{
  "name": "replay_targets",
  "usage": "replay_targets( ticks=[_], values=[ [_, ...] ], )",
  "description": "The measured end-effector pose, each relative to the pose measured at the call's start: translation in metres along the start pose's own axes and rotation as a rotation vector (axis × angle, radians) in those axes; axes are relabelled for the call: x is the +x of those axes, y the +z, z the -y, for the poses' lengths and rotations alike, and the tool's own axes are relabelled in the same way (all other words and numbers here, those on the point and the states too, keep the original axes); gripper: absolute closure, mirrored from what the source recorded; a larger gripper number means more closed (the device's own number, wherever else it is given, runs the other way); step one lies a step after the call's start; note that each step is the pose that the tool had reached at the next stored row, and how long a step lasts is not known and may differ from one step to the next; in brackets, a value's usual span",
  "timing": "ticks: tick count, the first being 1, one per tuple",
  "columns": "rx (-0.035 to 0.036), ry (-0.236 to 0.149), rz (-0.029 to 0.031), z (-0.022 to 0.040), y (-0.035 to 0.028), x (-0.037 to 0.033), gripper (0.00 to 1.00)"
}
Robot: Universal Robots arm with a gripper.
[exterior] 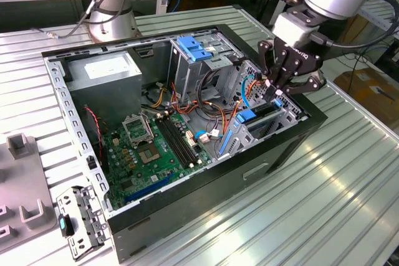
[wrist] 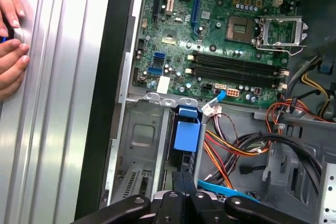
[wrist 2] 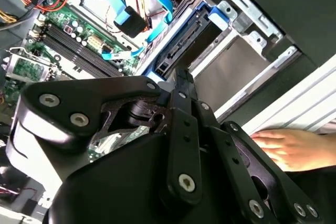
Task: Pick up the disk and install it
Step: 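Insert the first disk wire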
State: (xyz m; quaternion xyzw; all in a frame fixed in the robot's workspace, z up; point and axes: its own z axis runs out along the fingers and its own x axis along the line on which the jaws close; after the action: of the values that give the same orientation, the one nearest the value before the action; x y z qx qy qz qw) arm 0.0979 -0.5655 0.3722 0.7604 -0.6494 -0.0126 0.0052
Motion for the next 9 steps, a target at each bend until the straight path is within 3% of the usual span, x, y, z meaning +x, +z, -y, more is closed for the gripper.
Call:
replay_targets(
  ticks=[6,9],
  values=[
    [-0.0004,-0.035,-0.0008,0.0237,-0.0001,0.0037,0.89],
    [-0.0006,-0.044,-0.0010,0.0325,0.0000,0.0051,0.89]
  ],
)
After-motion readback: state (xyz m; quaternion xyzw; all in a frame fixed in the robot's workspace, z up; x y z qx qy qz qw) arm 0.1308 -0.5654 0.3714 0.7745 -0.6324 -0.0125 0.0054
